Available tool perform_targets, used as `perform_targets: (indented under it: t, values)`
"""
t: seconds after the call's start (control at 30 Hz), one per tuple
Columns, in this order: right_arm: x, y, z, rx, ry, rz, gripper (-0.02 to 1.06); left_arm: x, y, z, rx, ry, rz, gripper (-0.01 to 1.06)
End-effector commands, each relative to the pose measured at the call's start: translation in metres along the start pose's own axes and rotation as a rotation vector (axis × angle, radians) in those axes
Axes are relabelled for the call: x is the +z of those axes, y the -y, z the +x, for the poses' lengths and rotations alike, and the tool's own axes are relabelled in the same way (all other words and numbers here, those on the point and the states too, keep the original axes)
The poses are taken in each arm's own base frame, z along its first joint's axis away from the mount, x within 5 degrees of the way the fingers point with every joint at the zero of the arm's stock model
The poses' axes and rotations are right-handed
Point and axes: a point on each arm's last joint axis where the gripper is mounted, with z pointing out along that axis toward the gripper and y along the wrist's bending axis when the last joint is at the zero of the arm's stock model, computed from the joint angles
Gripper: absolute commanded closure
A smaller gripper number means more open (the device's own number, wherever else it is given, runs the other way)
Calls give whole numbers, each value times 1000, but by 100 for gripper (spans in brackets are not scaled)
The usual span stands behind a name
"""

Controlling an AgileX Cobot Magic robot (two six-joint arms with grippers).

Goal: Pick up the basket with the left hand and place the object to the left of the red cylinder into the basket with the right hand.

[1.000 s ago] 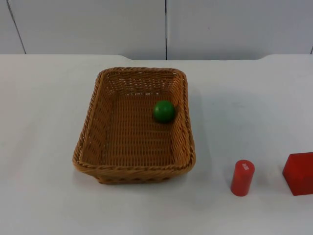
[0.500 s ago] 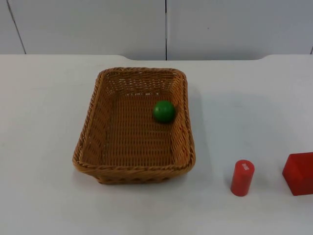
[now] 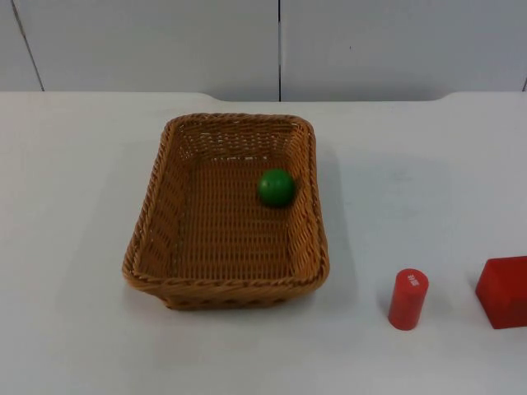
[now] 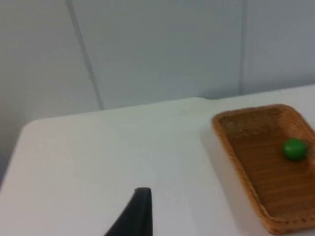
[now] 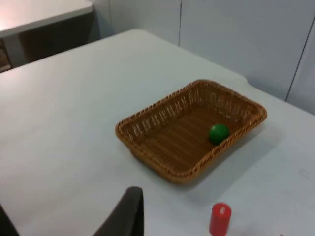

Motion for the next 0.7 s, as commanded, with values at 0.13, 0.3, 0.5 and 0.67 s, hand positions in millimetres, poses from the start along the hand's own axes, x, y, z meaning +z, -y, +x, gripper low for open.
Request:
perform_targets:
  t: [0.13,0.3,0.5,0.67]
  values:
    - [-21,-3,17,-5,13,5,-1,7,-8,24,-36,-142,-95,0]
    - [-36,-3,28,-22,36,23,-1,29,-8,49,-82,-247,-92,0]
    - [-41,-2,38,-15,-13,41,-1,33,-9,50,-81,-230,-93,0]
    - [-27,2,53,39,-90,88,-1,33,-8,50,-77,-230,-90,0]
